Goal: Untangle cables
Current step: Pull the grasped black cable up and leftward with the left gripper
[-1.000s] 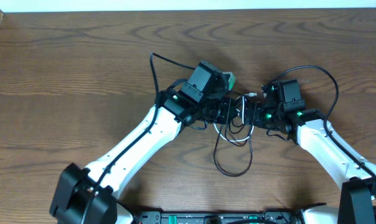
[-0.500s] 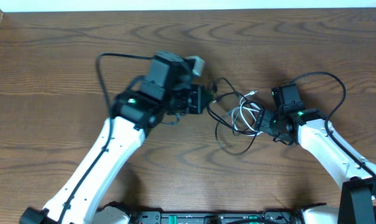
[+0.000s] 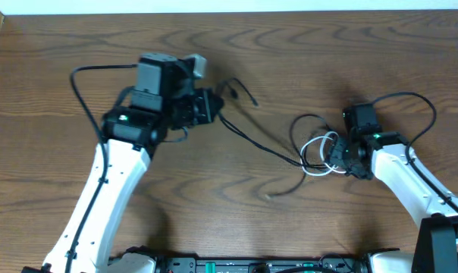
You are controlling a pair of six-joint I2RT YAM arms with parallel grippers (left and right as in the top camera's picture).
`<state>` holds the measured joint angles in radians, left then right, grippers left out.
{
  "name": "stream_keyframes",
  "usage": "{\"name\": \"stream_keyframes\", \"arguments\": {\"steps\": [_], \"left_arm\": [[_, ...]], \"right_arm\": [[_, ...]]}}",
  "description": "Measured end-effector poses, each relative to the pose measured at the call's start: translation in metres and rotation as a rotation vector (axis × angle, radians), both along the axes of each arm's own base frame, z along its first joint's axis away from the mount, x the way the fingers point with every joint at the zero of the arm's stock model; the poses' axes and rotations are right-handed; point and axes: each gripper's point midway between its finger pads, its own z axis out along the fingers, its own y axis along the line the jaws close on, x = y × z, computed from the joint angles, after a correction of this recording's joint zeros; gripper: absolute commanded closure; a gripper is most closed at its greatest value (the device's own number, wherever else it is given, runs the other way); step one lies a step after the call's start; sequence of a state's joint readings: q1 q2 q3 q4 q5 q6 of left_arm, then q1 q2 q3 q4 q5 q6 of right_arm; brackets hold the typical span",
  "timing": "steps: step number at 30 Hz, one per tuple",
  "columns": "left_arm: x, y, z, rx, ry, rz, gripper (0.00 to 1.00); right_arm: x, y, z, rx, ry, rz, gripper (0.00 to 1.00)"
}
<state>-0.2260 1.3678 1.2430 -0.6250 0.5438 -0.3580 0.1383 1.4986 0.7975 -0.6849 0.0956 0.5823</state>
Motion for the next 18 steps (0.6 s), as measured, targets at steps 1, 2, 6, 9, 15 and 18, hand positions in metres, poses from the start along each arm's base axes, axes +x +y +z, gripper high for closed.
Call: {"name": "stream_keyframes", "arguments": {"steps": [1,2,6,9,15,18], "left_arm": [[0.005,0.01,0.0,0.002,-0.003,0.028,0.93],[0.009,0.019,0.0,0.005,-0.006,0.051,0.93],[0.024,0.062,0.001,0.012,-0.017,0.16,0.93],[0.034,0.095,0.003,0.012,-0.035,0.247,0.93],[0.05,0.147,0.014,0.014,-0.1,0.38,0.92],[0.058,0.162,0.023,0.01,-0.149,0.419,0.92]], "right_arm": [[-0.002,-0.004,0.0,-0.012,0.006,-0.01,0.27],[-0.003,-0.008,0.0,-0.021,0.011,-0.022,0.26],[-0.005,-0.024,0.0,-0.045,0.019,-0.069,0.25],[-0.006,-0.035,0.0,-0.058,0.022,-0.105,0.25],[-0.009,-0.046,0.0,-0.067,0.032,-0.142,0.24],[-0.011,-0.05,0.0,-0.068,0.04,-0.155,0.23]]}}
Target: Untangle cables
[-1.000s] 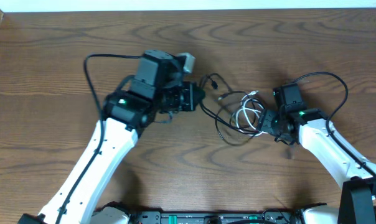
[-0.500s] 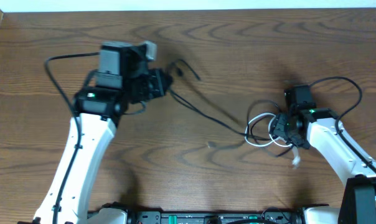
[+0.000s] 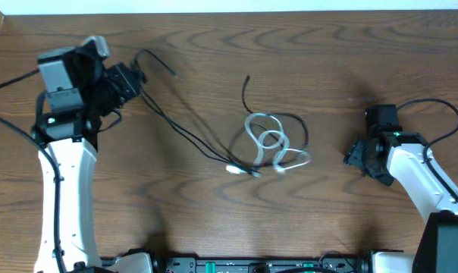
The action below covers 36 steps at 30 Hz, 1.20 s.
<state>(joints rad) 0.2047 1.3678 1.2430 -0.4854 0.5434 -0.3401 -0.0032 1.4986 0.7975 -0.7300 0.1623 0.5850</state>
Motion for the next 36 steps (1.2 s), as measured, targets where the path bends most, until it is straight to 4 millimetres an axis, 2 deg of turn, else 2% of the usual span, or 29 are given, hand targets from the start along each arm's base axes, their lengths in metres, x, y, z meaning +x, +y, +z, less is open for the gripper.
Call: {"name": "stream_keyframes", "arguments": {"steps": [4,7,10,13,15,16,17,21,24,30,34,36], "left_arm": [[0.008,0.008,0.01,-0.021,-0.043,0.035,0.93],[0.007,-0.003,0.013,-0.064,-0.043,0.012,0.93],[0.002,-0.032,0.011,-0.1,-0.015,-0.065,0.93],[-0.011,-0.072,0.003,-0.1,0.028,-0.182,0.92],[-0.02,-0.094,-0.004,-0.079,0.059,-0.244,0.92],[-0.029,-0.108,-0.012,-0.049,0.094,-0.283,0.92],[-0.034,-0.115,-0.018,-0.028,0.115,-0.296,0.92],[-0.046,-0.129,-0.046,0.071,0.215,-0.315,0.92],[-0.052,-0.144,-0.068,0.119,0.281,-0.353,0.93],[-0.059,-0.163,-0.102,0.173,0.372,-0.411,0.92],[-0.066,-0.174,-0.115,0.192,0.414,-0.443,0.92],[-0.07,-0.178,-0.118,0.197,0.424,-0.459,0.92]], "right_arm": [[-0.001,-0.003,0.0,0.001,0.001,-0.011,0.16],[0.012,0.008,0.001,0.063,-0.05,0.008,0.16],[0.037,0.039,0.006,0.222,-0.151,0.127,0.16],[0.053,0.086,0.022,0.449,-0.253,0.319,0.13],[0.05,0.115,0.032,0.568,-0.274,0.423,0.14],[0.043,0.134,0.038,0.642,-0.271,0.49,0.17],[0.036,0.146,0.04,0.679,-0.257,0.529,0.21],[0.004,0.171,0.036,0.732,-0.13,0.57,0.2],[-0.015,0.172,0.026,0.691,-0.026,0.516,0.2],[-0.025,0.16,0.013,0.576,0.047,0.42,0.2],[-0.011,0.148,0.009,0.489,0.003,0.376,0.19],[0.006,0.146,0.01,0.457,-0.064,0.371,0.24]]}}
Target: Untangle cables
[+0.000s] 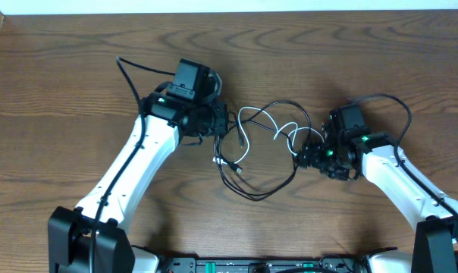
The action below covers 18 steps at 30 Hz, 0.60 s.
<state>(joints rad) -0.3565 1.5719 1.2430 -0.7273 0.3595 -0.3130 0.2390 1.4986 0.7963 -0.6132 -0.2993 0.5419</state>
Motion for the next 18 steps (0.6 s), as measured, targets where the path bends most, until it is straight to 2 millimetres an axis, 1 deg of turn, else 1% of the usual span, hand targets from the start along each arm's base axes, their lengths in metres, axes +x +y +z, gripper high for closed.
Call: {"name": "stream_keyframes", "arguments": {"steps": [2,4,10,16,18], "left_arm": [[-0.002,-0.004,-0.001,0.001,0.003,-0.013,0.92],[-0.004,-0.008,-0.001,0.001,0.004,-0.023,0.92],[-0.013,-0.016,-0.003,0.007,0.017,-0.053,0.92],[-0.018,-0.021,-0.004,0.016,0.015,-0.093,0.92],[-0.02,-0.023,-0.004,0.018,0.016,-0.1,0.92]], "right_arm": [[0.013,-0.001,0.002,-0.01,-0.054,-0.015,0.31],[0.02,-0.004,0.003,-0.027,-0.082,-0.032,0.35],[0.026,-0.022,-0.001,-0.121,-0.101,-0.096,0.36],[0.02,-0.03,-0.017,-0.146,-0.1,-0.15,0.37],[0.023,-0.03,-0.021,-0.137,-0.127,-0.165,0.38]]}}
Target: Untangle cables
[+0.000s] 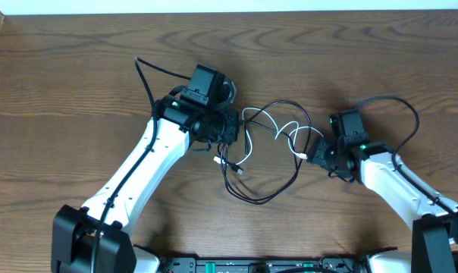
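Observation:
A black cable (pixel 278 182) lies in a wide loop at mid-table, tangled with a thinner white cable (pixel 268 120) that curls across its top. My left gripper (pixel 230 130) sits at the tangle's left edge, shut on the black cable where both cables hang down to plugs (pixel 239 169). My right gripper (pixel 312 155) is at the tangle's right edge, shut on the white cable near its end (pixel 299 156). The wrists hide both sets of jaws from above.
The dark wooden table (pixel 77 83) extends to a pale wall strip at the back. Each arm's own black lead arcs behind it, the left one (pixel 147 72) and the right one (pixel 403 114). A black base rail (pixel 252 265) runs along the front edge.
My left gripper has shifted a little right, closer to the tangle. The right gripper has drawn back slightly to the right. The loops of both cables have barely changed shape.
First my left gripper held the black cable left of centre while the right held the bundle at the right. Then the left was far at the left with the cable stretched out, and the right gripper stood clear. Later both grippers met at the tangle mid-table, where they remain.

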You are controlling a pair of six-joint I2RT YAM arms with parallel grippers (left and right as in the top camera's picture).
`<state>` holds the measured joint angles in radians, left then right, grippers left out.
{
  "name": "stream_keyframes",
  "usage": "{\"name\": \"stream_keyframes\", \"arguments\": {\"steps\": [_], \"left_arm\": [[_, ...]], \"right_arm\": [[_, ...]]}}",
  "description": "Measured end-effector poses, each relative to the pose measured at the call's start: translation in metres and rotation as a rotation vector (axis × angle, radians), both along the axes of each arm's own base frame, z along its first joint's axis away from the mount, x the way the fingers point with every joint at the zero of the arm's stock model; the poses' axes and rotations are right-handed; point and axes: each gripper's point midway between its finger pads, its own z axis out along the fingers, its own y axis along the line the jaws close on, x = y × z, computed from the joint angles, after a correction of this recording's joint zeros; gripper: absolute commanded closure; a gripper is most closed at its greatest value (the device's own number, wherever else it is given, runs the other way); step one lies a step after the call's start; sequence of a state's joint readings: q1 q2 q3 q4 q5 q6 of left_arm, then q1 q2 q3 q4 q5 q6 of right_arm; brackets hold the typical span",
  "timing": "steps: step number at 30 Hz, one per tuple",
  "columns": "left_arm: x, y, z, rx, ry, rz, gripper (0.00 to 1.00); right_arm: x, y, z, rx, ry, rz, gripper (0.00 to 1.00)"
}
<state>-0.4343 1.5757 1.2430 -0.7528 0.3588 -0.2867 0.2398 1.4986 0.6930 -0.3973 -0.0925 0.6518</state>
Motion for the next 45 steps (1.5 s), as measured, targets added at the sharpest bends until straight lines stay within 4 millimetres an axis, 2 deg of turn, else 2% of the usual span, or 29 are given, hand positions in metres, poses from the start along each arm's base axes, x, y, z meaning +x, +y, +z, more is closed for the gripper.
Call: {"name": "stream_keyframes", "arguments": {"steps": [2,3,7,10,17,22,25,27,29,33,36,41,45], "left_arm": [[-0.002,-0.001,0.0,0.003,0.004,-0.004,0.93],[-0.003,-0.001,-0.001,0.005,0.006,-0.006,0.92],[-0.006,-0.002,-0.002,0.015,0.01,-0.012,0.92],[-0.007,0.001,-0.004,0.037,0.015,-0.01,0.93],[-0.008,0.005,-0.006,0.06,0.016,-0.002,0.92],[-0.016,0.009,-0.02,0.076,0.048,-0.003,0.92],[-0.022,0.012,-0.029,0.087,0.071,-0.003,0.92],[-0.026,0.014,-0.034,0.093,0.083,-0.003,0.93],[-0.028,0.015,-0.038,0.096,0.089,-0.004,0.92],[-0.03,0.016,-0.043,0.099,0.095,-0.004,0.92],[-0.03,0.021,-0.046,0.126,0.091,0.005,0.93],[-0.028,0.046,-0.052,0.265,0.073,0.042,0.92],[-0.022,0.062,-0.053,0.355,0.037,0.072,0.92]], "right_arm": [[0.005,0.001,-0.002,0.01,-0.037,-0.007,0.41],[0.007,0.001,-0.002,0.013,-0.049,-0.011,0.46],[0.011,0.002,-0.003,0.02,-0.077,-0.018,0.81],[0.016,0.003,0.0,0.017,-0.104,-0.003,0.98],[0.018,-0.003,0.0,-0.057,-0.136,0.103,0.99],[0.012,-0.005,-0.001,-0.107,-0.127,0.2,0.99],[0.008,-0.015,0.009,-0.154,-0.109,0.219,0.99],[0.01,-0.026,0.026,-0.198,-0.111,0.206,0.99],[0.023,-0.041,0.055,-0.25,-0.162,0.163,0.99],[0.051,-0.074,0.132,-0.363,-0.332,0.052,0.99],[0.063,-0.099,0.19,-0.43,-0.467,-0.025,0.99],[0.067,-0.139,0.266,-0.515,-0.64,-0.172,0.99],[0.068,-0.168,0.307,-0.567,-0.746,-0.272,0.99]]}}
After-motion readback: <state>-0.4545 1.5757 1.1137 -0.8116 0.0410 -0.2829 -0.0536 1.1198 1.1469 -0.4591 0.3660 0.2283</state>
